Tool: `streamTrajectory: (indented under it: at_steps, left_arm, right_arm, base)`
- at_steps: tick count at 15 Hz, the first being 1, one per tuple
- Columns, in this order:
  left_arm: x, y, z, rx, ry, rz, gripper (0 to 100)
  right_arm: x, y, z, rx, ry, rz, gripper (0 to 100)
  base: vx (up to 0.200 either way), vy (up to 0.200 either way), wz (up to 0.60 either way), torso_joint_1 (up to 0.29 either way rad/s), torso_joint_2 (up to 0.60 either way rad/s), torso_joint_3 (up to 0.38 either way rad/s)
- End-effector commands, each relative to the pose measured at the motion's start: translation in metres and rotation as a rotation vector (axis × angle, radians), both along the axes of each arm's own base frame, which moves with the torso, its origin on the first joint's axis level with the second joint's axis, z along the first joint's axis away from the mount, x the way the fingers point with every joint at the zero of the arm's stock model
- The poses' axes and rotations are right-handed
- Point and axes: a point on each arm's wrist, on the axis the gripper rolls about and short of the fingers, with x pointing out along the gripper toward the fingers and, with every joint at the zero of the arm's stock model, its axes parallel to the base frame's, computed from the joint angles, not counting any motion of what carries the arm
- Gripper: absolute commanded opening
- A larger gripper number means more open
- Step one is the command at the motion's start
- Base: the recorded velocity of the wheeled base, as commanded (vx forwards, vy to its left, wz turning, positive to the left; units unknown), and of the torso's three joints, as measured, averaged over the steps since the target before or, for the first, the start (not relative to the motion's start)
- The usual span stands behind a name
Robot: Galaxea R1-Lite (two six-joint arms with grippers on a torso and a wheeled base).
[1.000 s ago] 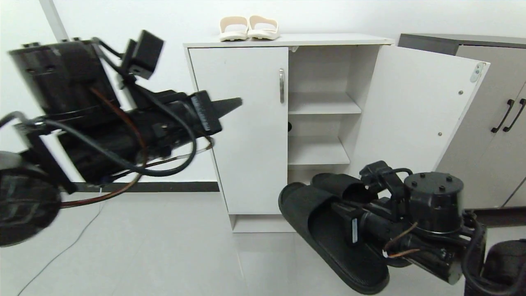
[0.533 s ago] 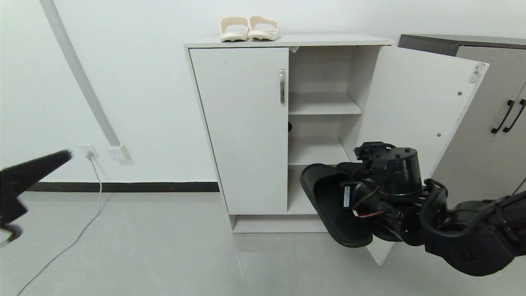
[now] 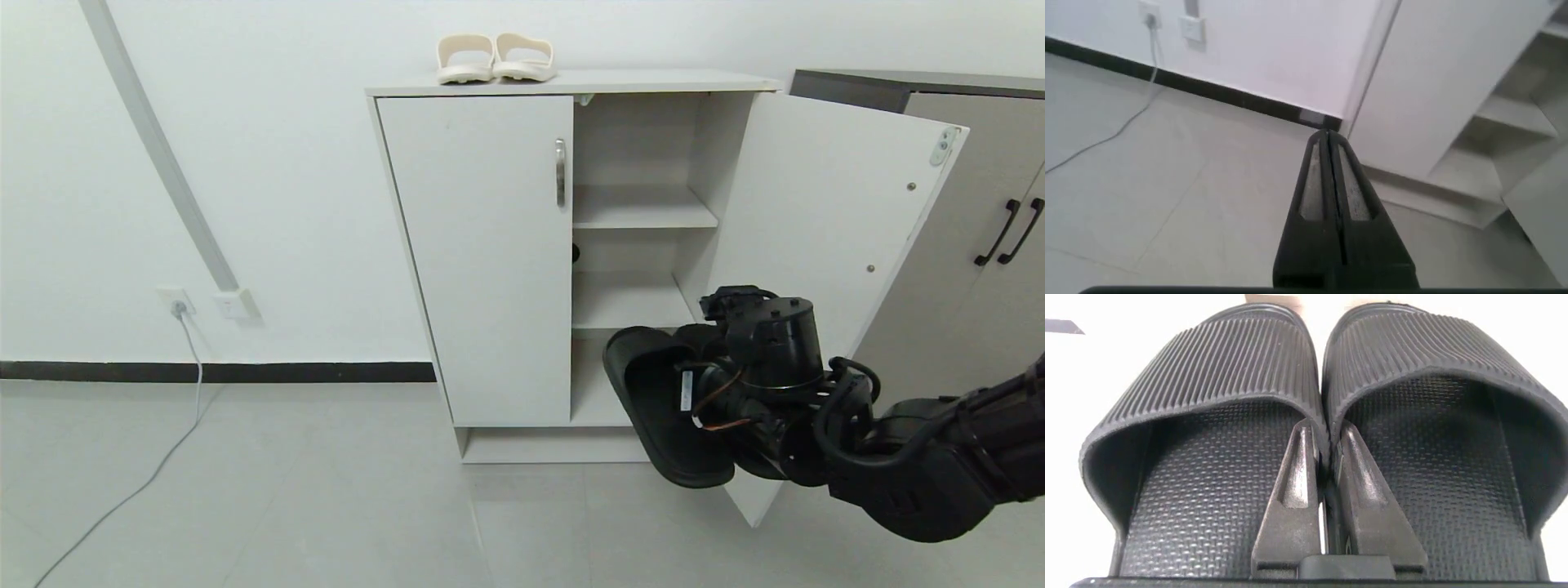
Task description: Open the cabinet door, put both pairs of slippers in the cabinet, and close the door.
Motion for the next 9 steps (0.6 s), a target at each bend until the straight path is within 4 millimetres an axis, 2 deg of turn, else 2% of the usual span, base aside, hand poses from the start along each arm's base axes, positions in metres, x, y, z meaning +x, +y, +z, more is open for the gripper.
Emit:
streamTrajectory:
  at_steps: [1,2,4,5,6,7,9]
  left_arm:
    - [-0.0181,-0.0029,-0.0373,0.031,-0.085,-0.099,0]
    - [-0.0222,-0.0037,-0.0389,0.040,-0.128,-0.212,0]
    - [-0.0224,-0.0043,-0.0392,0.057,-0.131,-0.232,0]
    - [-0.0226,-0.0041,-0.0392,0.060,-0.126,-0.220,0]
    - [-0.0226,-0.0014,-0.0409,0.063,-0.109,-0.102,0]
    - [-0.0224,-0.0004,-0.0431,0.059,-0.094,-0.055,0]
    - [-0.0223,-0.0013,-0.0434,0.077,-0.089,-0.101,0]
  right_arm:
    - [0.0001,0.0007,-0.0013,-0.003,0.002,0.000,0]
    - [-0.0001,0.0006,-0.0016,-0.004,0.003,0.000,0]
    - [-0.0009,0.0012,-0.0020,-0.005,0.005,0.003,0]
    - [-0.0016,0.0026,-0.0025,-0.004,0.006,0.007,0]
    - [-0.0017,0.0026,-0.0016,-0.001,0.001,0.005,0]
    - [-0.0024,0.0040,-0.0010,0.002,-0.004,0.010,0]
    - [-0.0066,0.0085,-0.0027,-0.002,-0.002,0.028,0]
  base:
    - [0.000,0.000,0.00,0.000,0.00,0.000]
    - [0.000,0.000,0.00,0.000,0.00,0.000]
    - [0.000,0.000,0.00,0.000,0.00,0.000]
    - [0.000,0.000,0.00,0.000,0.00,0.000]
    - [0.000,0.000,0.00,0.000,0.00,0.000]
    - [0.000,0.000,0.00,0.000,0.00,0.000]
    - [0.000,0.000,0.00,0.000,0.00,0.000]
